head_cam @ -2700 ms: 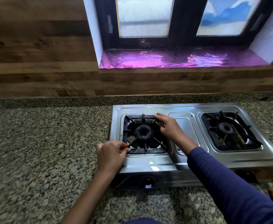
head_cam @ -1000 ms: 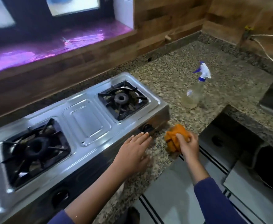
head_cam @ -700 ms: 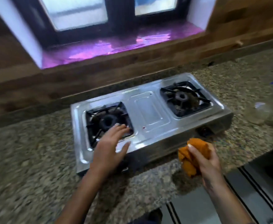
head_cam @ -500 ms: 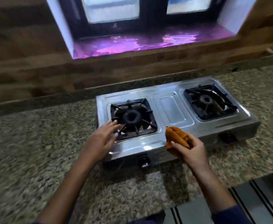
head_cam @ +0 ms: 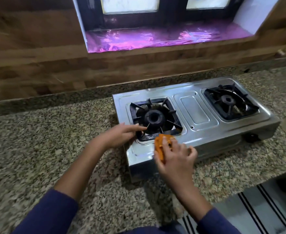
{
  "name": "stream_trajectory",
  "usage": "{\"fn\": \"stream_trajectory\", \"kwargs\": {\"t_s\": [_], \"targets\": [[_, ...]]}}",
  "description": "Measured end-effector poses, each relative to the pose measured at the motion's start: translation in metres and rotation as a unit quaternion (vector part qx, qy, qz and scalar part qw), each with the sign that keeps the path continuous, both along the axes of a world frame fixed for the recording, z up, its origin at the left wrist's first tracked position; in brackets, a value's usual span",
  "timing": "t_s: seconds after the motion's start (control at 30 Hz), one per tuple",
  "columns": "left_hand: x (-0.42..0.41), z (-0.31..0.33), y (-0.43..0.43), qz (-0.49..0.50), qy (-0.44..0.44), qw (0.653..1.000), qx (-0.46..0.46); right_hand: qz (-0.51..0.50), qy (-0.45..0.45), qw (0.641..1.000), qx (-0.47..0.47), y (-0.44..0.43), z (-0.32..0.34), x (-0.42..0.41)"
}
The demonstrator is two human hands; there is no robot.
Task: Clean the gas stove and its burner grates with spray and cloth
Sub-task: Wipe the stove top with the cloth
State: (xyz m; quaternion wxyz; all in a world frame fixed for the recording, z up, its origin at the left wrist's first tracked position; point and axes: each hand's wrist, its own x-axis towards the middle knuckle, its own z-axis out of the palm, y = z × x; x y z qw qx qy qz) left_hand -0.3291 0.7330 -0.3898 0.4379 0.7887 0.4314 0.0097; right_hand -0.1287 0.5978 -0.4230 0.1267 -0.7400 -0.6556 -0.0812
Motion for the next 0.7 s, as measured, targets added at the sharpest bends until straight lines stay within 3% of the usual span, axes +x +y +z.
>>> {"fn": "stream_trajectory", "kwargs": {"t_s": [0.17,0.3,0.5,0.6,0.7], "targets": [[0.001,0.019,0.016,-0.012,-0.029,0.997,-0.068,0.141,0.034,0.989,-0.007,-0.003,-0.006,-0.085],[0.003,0.023,0.019,-0.006,-0.029,0.995,-0.091,0.239,0.051,0.969,-0.027,0.009,-0.005,-0.091],[0.001,0.025,0.016,-0.022,-0.041,0.995,-0.091,0.414,0.149,0.89,-0.121,-0.012,0.007,-0.038],[0.001,0.03,0.014,-0.012,-0.04,0.995,-0.096,0.404,0.226,0.878,-0.12,-0.023,0.019,-0.026],[0.003,0.029,0.016,-0.012,-0.037,0.995,-0.097,0.335,0.228,0.912,-0.057,-0.006,0.018,-0.037]]}}
